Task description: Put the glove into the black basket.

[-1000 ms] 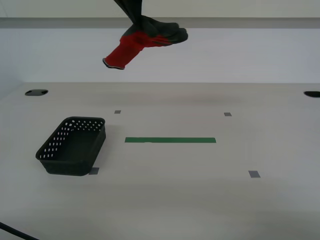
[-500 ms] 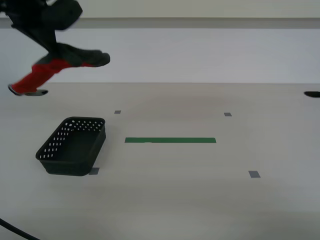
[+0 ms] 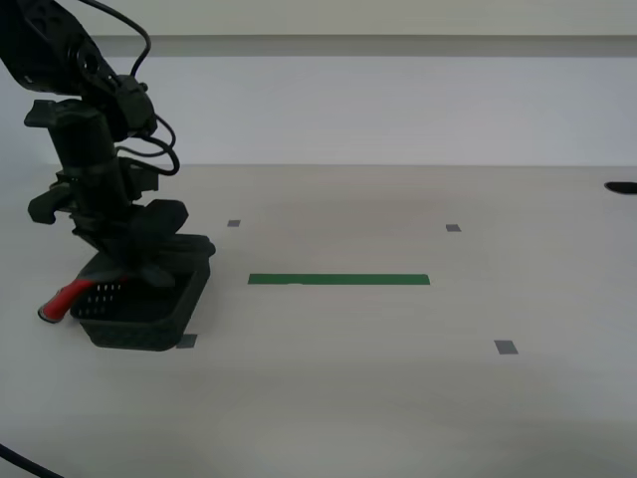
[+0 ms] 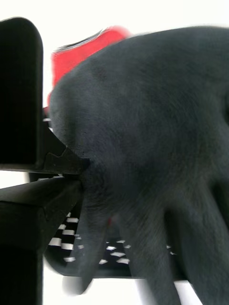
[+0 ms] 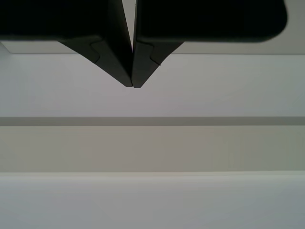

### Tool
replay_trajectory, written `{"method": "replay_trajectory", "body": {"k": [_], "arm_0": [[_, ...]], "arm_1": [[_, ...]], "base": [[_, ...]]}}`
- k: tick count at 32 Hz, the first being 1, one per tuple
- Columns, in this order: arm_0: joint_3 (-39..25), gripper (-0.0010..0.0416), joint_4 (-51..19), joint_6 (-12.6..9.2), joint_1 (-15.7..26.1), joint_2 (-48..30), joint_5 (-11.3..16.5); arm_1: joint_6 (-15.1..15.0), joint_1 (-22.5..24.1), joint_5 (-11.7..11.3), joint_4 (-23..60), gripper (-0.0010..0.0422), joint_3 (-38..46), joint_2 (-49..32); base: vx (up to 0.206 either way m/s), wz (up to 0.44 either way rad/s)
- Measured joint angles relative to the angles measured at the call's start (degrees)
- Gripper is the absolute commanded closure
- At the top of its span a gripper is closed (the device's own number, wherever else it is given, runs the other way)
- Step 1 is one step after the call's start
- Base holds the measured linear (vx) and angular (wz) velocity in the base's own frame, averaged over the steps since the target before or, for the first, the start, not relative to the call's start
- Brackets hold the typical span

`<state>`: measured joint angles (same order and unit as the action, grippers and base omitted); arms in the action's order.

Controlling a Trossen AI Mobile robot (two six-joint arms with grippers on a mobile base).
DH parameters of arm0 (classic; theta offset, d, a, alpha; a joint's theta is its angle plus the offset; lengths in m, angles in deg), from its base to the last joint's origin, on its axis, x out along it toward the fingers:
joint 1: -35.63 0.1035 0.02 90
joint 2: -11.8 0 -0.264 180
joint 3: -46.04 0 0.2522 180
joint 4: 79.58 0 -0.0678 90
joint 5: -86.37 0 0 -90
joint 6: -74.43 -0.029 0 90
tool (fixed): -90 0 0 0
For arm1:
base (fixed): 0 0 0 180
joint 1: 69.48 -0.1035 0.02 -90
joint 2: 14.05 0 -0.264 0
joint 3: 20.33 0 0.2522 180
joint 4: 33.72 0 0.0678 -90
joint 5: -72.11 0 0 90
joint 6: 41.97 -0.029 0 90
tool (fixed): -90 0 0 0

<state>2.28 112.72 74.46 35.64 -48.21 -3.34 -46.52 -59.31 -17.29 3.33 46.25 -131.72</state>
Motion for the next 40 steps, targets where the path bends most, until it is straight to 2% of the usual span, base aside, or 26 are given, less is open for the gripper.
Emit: {"method": "replay_trajectory", "body": {"k": [5, 12, 16, 18, 20, 21, 23, 26, 28, 31, 40], "arm_0": [[0.00, 0.0405, -0.15, 0.00, 0.04, 0.09, 0.02], [0.00, 0.0405, -0.15, 0.00, 0.02, 0.13, 0.04], [0.00, 0.0405, -0.17, 0.00, 0.04, 0.17, 0.02], [0.00, 0.0405, -0.13, 0.00, 0.00, 0.17, 0.02], [0.00, 0.0405, -0.15, 0.00, 0.04, 0.17, 0.02], [0.00, 0.0405, -0.13, 0.00, 0.02, 0.17, 0.02], [0.00, 0.0405, -0.15, 0.00, 0.07, 0.17, 0.02], [0.00, 0.0405, -0.15, 0.00, 0.00, 0.17, 0.04], [0.00, 0.0405, -0.13, 0.00, 0.00, 0.17, 0.02], [0.00, 0.0405, -0.15, 0.00, 0.02, 0.17, 0.02], [0.00, 0.0405, -0.33, 0.00, 0.00, 0.17, 0.04]], "arm_1": [[0.17, -0.42, 0.13, -1.53, 0.0412, 2.34, -10.75], [0.17, -0.50, 0.13, -1.77, 0.0412, 4.22, -10.34], [0.09, -0.50, 0.13, -1.29, 0.0399, 4.72, -6.73], [0.09, -0.50, 0.15, -0.31, 0.0366, 4.90, -5.03], [0.98, -0.52, 0.15, 2.67, 0.0279, 5.92, -3.58], [1.25, -0.52, 0.15, 3.08, 0.0265, 6.12, -3.58], [1.42, -0.52, 0.15, 8.00, 0.0203, 7.78, -3.52], [1.44, -0.52, 0.15, 11.98, 0.0155, 10.10, -3.52], [1.64, -0.46, 0.17, 13.60, 0.0144, 11.63, -3.08], [1.86, -0.44, 0.20, 14.93, 0.0152, 13.05, -1.57], [2.64, -0.42, 0.39, 16.26, 0.0240, 13.53, 12.85]], "base": [[0.000, 0.000], [0.000, 0.000], [0.000, 0.000], [0.000, 0.000], [0.000, 0.000], [0.000, 0.000], [0.000, 0.000], [0.000, 0.000], [0.000, 0.000], [0.000, 0.000], [0.000, 0.000]]}}
